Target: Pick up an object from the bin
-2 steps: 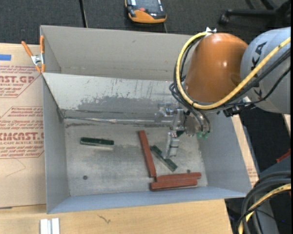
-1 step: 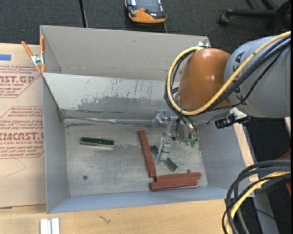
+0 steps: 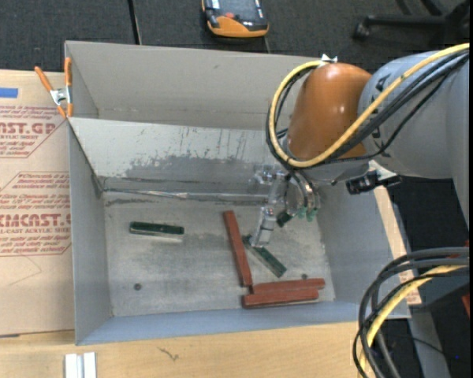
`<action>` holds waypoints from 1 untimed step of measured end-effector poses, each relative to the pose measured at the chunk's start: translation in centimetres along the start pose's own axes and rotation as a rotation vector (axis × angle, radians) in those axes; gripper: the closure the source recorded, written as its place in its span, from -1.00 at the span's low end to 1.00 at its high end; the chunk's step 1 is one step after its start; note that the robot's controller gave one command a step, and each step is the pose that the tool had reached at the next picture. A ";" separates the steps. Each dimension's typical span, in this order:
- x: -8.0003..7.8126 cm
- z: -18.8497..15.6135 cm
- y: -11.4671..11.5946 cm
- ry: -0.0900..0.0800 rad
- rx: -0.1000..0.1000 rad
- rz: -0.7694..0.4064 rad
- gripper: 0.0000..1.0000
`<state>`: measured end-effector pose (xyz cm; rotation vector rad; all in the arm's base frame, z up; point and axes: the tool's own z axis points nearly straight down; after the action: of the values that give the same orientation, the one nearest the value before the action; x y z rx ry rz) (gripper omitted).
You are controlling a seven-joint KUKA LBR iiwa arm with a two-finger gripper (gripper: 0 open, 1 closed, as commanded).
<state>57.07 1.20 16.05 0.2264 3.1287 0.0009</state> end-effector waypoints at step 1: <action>2.8 1.8 0.5 0.003 0.001 0.181 -1.00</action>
Offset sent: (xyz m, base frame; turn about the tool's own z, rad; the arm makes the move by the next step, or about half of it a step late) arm -0.0206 0.0179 -0.0905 0.2238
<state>54.39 2.10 14.21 0.5091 3.0981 0.0009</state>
